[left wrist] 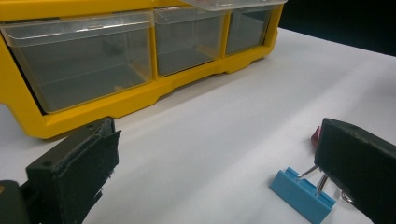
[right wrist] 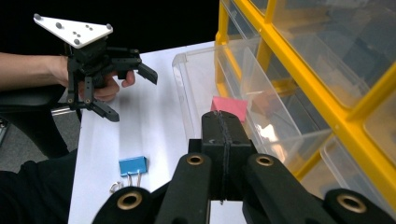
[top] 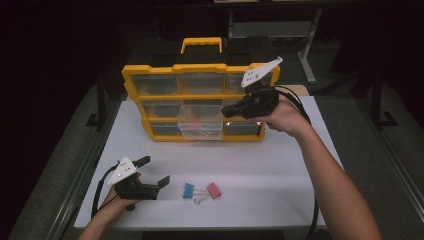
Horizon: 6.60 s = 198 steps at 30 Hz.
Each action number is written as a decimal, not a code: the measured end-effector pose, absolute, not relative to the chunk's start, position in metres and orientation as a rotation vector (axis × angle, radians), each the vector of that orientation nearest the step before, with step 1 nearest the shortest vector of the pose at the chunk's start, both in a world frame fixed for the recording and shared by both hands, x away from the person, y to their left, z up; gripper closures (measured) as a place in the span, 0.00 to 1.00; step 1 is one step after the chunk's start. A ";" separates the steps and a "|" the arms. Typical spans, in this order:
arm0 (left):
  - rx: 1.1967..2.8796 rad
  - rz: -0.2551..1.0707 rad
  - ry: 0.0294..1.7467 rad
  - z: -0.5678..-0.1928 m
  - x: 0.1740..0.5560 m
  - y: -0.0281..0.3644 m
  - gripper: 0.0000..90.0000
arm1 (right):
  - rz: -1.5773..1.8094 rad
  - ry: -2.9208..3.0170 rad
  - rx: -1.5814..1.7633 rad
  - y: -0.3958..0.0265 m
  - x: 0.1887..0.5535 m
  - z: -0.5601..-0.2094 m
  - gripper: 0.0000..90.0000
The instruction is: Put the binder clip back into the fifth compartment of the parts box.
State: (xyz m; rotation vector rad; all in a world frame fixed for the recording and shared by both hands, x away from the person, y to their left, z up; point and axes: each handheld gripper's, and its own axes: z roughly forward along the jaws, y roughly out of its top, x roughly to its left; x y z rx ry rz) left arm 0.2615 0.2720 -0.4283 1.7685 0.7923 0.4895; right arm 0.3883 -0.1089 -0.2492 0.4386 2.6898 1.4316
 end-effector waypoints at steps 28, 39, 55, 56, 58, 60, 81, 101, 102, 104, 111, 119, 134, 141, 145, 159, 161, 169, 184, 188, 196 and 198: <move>1.772 0.489 0.827 -0.432 0.260 0.275 0.00 | 1.425 2.644 0.492 -0.134 0.354 -0.327 0.86; 1.775 0.490 0.818 -0.432 0.262 0.276 0.00 | 1.440 2.645 0.489 -0.135 0.340 -0.356 0.63; 1.781 0.485 0.813 -0.432 0.260 0.275 0.00 | 1.435 2.668 0.424 -0.122 0.330 -0.381 0.24; 1.781 0.485 0.810 -0.432 0.260 0.275 0.00 | 1.437 2.670 0.422 -0.121 0.330 -0.382 0.22; 1.779 0.485 0.808 -0.432 0.260 0.275 0.00 | 1.435 2.674 0.412 -0.118 0.329 -0.384 0.19; 1.782 0.481 0.803 -0.432 0.260 0.274 0.00 | 1.430 2.690 0.398 -0.116 0.328 -0.386 0.17; 1.797 0.471 0.793 -0.433 0.261 0.274 0.00 | 1.386 2.826 0.212 -0.085 0.320 -0.406 0.15; 1.801 0.461 0.787 -0.434 0.261 0.273 0.00 | 1.341 2.930 0.099 -0.063 0.319 -0.425 0.17; 1.803 0.462 0.784 -0.434 0.261 0.273 0.00 | 1.339 2.941 0.103 -0.062 0.319 -0.426 0.17; 1.804 0.463 0.782 -0.433 0.261 0.273 0.00 | 1.330 2.955 0.091 -0.059 0.319 -0.429 0.17; 1.802 0.459 0.784 -0.434 0.261 0.272 0.00 | 1.310 2.972 0.045 -0.051 0.324 -0.437 0.18; 1.804 0.459 0.779 -0.433 0.261 0.272 0.00 | 1.251 2.989 0.010 -0.046 0.324 -0.444 0.22; 1.810 0.456 0.777 -0.434 0.261 0.272 0.00 | 1.174 2.982 -0.080 -0.044 0.322 -0.449 0.35; 1.811 0.458 0.771 -0.434 0.261 0.272 0.00 | 1.165 2.975 -0.107 -0.045 0.320 -0.448 0.39; 1.805 0.456 0.775 -0.433 0.261 0.272 0.00 | 1.165 2.972 -0.108 -0.045 0.319 -0.448 0.43; 1.805 0.457 0.776 -0.433 0.261 0.273 0.00 | 1.141 2.976 -0.131 -0.048 0.317 -0.447 0.46; 1.803 0.456 0.779 -0.434 0.261 0.272 0.00 | 1.137 2.976 -0.124 -0.048 0.316 -0.447 0.47; 1.806 0.459 0.776 -0.433 0.261 0.273 0.00 | 1.118 2.987 -0.102 -0.049 0.314 -0.446 0.47; 1.805 0.461 0.776 -0.433 0.261 0.273 0.00 | 1.148 2.975 0.012 -0.054 0.318 -0.440 0.47; 1.805 0.460 0.776 -0.433 0.261 0.273 0.00 | 1.169 2.960 0.051 -0.058 0.320 -0.437 0.47; 1.807 0.461 0.774 -0.433 0.261 0.273 0.00 | 1.193 2.947 0.089 -0.065 0.323 -0.434 0.47; 1.806 0.461 0.773 -0.433 0.261 0.273 0.00 | 1.194 2.943 0.098 -0.066 0.323 -0.433 0.47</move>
